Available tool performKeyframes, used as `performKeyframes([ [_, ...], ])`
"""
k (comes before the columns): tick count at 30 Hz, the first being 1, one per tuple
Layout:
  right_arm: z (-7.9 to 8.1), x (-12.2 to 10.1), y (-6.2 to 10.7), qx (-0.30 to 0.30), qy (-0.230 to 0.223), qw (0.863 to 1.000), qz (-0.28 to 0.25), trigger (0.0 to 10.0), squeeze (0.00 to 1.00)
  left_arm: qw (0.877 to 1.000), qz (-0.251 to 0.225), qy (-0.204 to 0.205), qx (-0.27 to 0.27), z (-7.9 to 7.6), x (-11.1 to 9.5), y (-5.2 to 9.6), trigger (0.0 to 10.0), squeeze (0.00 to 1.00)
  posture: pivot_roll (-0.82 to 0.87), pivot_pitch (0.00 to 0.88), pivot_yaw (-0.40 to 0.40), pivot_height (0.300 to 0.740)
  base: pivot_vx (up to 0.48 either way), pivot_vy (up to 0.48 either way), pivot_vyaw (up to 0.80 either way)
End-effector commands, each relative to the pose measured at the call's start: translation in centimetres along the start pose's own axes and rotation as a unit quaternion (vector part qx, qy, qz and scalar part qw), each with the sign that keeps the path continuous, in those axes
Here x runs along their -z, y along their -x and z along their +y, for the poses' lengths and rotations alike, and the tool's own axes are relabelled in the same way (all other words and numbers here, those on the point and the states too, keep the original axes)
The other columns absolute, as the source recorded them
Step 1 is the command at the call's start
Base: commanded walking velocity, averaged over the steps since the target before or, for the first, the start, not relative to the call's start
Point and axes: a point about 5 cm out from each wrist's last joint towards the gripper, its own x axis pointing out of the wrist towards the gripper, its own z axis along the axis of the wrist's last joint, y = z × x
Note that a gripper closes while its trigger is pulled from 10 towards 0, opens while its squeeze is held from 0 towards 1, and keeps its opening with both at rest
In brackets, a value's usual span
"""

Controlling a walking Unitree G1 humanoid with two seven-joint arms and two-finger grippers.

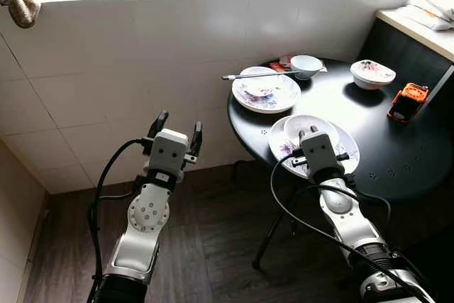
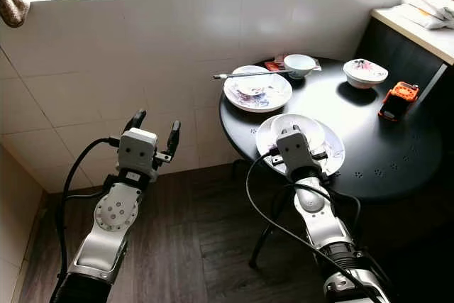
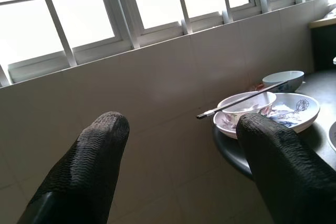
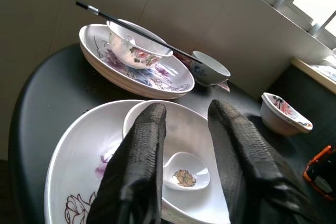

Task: Kitchen organization

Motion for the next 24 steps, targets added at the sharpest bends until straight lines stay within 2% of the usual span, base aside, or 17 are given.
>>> performKeyframes([
  [1,-0.2,0.3,-0.5,-0.007,0.025,1.000,0.018,10.0,1.00,1.000,0.005,0.000,0.004,-0.1,0.1,0.0,10.0,0.00,0.09,0.000,-0.052,0.740,0.000,0.000,0.00],
  [6,0.3,0.9,-1.2,-0.047,0.064,0.995,0.052,10.0,1.00,1.000,0.005,-0.001,0.003,-0.1,0.1,-0.1,10.0,0.00,0.10,0.000,-0.054,0.740,0.000,0.000,0.00],
  [14,-0.6,1.3,-2.0,-0.073,0.089,0.990,0.082,10.0,1.00,1.000,0.006,-0.002,0.000,0.1,0.1,0.0,10.0,0.00,0.11,0.000,-0.065,0.740,0.000,0.000,0.00],
  [16,-1.0,1.3,-2.1,-0.077,0.112,0.988,0.076,10.0,1.00,1.000,0.006,-0.002,0.000,0.1,0.1,0.0,10.0,0.00,0.12,0.000,-0.065,0.740,0.000,0.000,0.00],
  [19,-1.5,1.4,-2.3,-0.075,0.113,0.987,0.086,10.0,0.99,1.000,0.007,-0.002,0.001,0.0,0.1,0.0,10.0,0.00,0.12,0.000,-0.065,0.740,0.000,0.000,0.00],
  [20,-1.6,1.4,-2.4,-0.075,0.112,0.987,0.089,10.0,0.84,1.000,0.007,-0.002,0.001,0.0,0.1,0.0,10.0,0.00,0.12,0.000,-0.065,0.740,0.000,0.000,0.00],
  [21,-1.7,1.5,-2.4,-0.075,0.110,0.987,0.093,10.0,0.06,1.000,0.007,-0.002,0.001,0.0,0.1,0.0,10.0,0.00,0.12,0.000,-0.065,0.740,0.000,0.000,0.00],
  [22,-1.8,1.5,-2.5,-0.077,0.103,0.987,0.097,10.0,0.00,1.000,0.007,-0.002,0.001,0.0,0.1,0.0,10.0,0.00,0.12,0.000,-0.064,0.740,0.000,0.000,0.00],
  [24,-1.8,1.6,-2.5,-0.081,0.088,0.987,0.103,10.0,0.00,1.000,0.008,-0.002,0.001,0.0,0.1,0.0,10.0,0.00,0.12,0.000,-0.064,0.740,0.000,0.000,0.00],
])
